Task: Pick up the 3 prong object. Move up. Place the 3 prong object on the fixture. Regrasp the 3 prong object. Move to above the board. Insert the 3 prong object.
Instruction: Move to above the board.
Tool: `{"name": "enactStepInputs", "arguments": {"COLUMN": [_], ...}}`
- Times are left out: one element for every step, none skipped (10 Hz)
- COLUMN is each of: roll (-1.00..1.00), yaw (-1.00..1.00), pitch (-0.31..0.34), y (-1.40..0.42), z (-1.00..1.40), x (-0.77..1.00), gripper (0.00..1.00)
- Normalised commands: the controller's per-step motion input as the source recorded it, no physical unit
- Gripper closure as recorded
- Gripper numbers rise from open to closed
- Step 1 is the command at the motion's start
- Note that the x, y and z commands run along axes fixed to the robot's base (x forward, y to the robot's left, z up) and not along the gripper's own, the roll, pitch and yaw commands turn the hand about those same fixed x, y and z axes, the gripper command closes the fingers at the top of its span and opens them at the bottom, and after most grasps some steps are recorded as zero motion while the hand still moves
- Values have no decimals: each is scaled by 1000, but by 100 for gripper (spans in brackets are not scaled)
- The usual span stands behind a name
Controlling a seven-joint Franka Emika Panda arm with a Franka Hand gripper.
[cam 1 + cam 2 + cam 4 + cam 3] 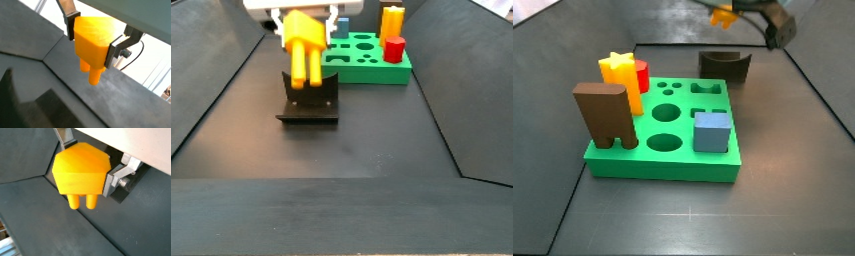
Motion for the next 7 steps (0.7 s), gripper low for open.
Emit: {"name": "enactStepInputs", "arguments": {"roll": [-109, -97, -92, -90, -87, -84, -84], "yaw": [1, -5, -8, -17, -27, -35, -42], "pitch": [-10, -29, -37, -39, -39, -38, -30], "y": [126, 111, 99, 89, 73, 51, 28], "z": [1000, 1000, 1000, 1000, 944, 772, 541], "x": [-109, -113, -112, -118, -113, -98, -76], "gripper": [100, 100, 100, 100, 100, 100, 100]}}
